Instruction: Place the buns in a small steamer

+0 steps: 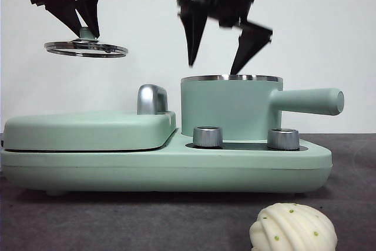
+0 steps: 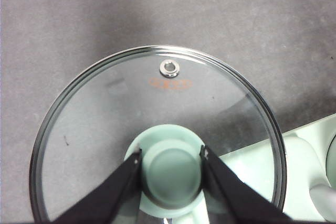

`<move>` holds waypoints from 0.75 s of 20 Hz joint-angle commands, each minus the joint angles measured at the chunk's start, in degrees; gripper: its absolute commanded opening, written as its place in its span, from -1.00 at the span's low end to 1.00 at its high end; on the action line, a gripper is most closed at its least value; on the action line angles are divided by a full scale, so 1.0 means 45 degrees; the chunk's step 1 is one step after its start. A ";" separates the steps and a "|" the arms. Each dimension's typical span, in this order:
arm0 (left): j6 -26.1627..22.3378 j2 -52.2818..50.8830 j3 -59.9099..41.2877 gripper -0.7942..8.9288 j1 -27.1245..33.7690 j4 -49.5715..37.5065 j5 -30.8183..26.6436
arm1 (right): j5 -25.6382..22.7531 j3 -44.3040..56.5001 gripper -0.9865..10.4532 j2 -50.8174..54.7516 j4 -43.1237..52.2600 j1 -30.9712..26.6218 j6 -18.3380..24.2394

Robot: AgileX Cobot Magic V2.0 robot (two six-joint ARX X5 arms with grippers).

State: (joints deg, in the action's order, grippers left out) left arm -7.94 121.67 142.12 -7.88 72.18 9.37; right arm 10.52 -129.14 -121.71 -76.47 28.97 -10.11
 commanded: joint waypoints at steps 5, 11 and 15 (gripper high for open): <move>0.0019 -0.0029 0.0500 -0.72 0.0010 -0.0233 0.0112 | -0.0015 -0.1540 0.00 0.0869 -0.1117 0.0117 0.0699; 0.0107 -0.0029 0.0500 -0.72 0.0005 -0.0233 0.0112 | -0.0165 0.1520 0.00 0.4760 -0.1122 0.0573 0.0675; 0.0248 -0.0029 0.0500 -0.72 -0.0005 -0.0233 0.0112 | -0.1768 0.5076 0.00 0.7849 -0.1112 0.1671 0.0588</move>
State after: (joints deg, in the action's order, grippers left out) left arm -7.44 121.67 142.12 -7.88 72.18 9.37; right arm 2.92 -106.30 -85.76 -76.93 35.92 -7.70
